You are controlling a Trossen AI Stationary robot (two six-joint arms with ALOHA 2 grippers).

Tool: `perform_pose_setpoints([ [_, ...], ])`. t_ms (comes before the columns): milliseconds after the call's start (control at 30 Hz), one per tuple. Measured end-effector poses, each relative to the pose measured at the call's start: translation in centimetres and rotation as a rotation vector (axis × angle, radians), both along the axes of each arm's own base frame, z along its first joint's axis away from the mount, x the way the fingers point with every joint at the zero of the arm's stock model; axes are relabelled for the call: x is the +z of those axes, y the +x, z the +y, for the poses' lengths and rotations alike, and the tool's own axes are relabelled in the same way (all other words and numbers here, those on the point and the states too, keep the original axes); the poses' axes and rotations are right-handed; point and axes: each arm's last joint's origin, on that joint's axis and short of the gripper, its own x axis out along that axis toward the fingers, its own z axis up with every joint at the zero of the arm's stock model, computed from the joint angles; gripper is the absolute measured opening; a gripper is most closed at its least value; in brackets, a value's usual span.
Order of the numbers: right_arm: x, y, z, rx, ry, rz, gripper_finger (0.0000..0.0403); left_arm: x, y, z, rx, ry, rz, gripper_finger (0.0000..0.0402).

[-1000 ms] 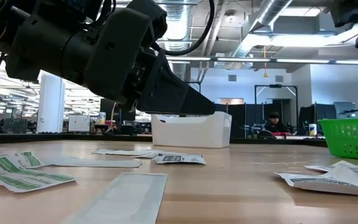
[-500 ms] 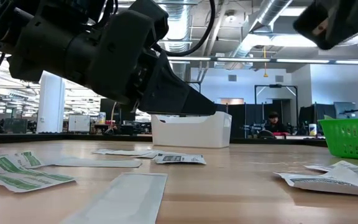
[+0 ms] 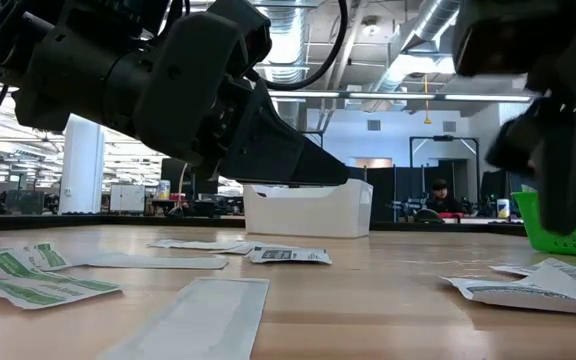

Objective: Pick & Place First Aid Supplies
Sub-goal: Put the towelette pack into the white bin

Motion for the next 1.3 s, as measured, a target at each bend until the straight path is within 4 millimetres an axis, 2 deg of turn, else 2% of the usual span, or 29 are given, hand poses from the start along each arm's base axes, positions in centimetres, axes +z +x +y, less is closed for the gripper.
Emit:
perform_pose_setpoints([
  [267, -1.3, 1.0, -0.7, -0.127, 0.044, 0.034, 0.0112, 0.0, 0.0, 0.0, -0.016, -0.003, 0.000, 0.0081],
  [1300, -1.5, 0.5, 0.1, -0.161, 0.057, 0.033, 0.0111, 0.0, 0.0, 0.0, -0.016, -0.003, 0.000, 0.0081],
])
